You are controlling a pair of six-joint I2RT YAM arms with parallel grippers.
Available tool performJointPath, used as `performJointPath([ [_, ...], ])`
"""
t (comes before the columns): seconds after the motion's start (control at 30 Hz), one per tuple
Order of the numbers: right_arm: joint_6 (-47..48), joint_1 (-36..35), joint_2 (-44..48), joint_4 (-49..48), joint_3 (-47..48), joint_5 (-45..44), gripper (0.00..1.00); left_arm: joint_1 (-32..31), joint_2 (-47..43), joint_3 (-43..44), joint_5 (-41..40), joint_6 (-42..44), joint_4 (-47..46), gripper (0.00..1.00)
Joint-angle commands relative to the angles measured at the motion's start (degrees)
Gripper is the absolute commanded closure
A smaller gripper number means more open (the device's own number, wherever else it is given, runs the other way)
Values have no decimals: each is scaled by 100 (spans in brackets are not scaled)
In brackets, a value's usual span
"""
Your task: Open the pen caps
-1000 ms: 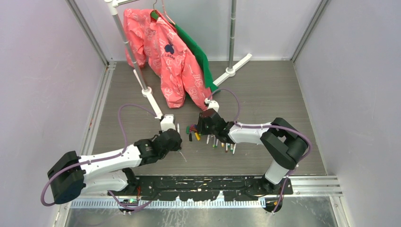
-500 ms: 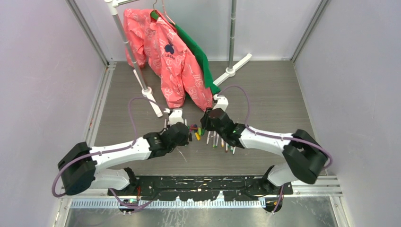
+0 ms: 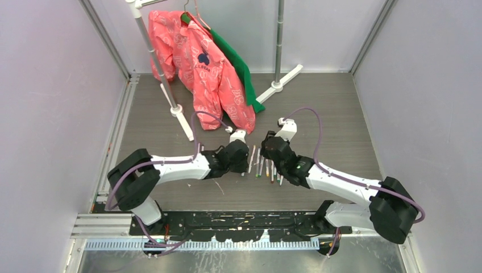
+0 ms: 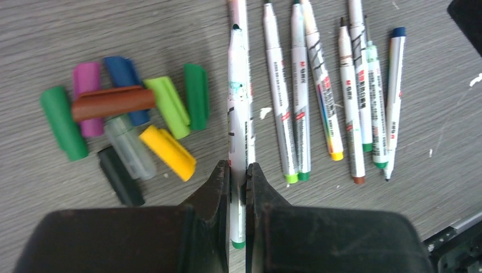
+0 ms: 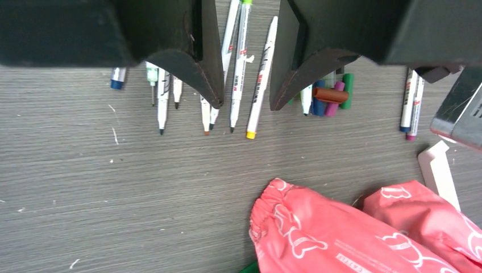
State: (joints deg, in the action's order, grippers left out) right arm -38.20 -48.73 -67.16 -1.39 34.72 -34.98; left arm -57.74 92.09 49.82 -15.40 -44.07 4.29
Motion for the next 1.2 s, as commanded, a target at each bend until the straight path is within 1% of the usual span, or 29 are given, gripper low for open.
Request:
performJointPath([
  [0.0, -127, 31, 331, 104, -30, -435, 59, -13, 181, 406, 431, 136, -395, 100],
  [0.23, -109, 57, 489, 366, -50, -465, 58, -14, 578, 648, 675, 102, -399, 100],
  [0.27, -102, 67, 509, 384, -52, -466, 58, -12, 625, 673, 707, 93, -522, 100],
  [0.43, -87, 74, 554, 408, -53, -456, 58, -18, 859, 801, 728, 83, -510, 100],
  [0.57, -74, 83, 555, 411, -38, -428, 58, -10, 961, 848, 698, 76, -497, 90],
  [0.63, -73, 87, 546, 416, -35, -422, 58, -14, 1006, 866, 683, 62, -499, 87],
  [0.93, -91, 83, 491, 376, -71, -396, 58, -12, 975, 885, 670, 30, -500, 78],
  [1.17, -100, 83, 520, 376, -103, -392, 58, -57, 844, 904, 612, 3, -447, 76],
])
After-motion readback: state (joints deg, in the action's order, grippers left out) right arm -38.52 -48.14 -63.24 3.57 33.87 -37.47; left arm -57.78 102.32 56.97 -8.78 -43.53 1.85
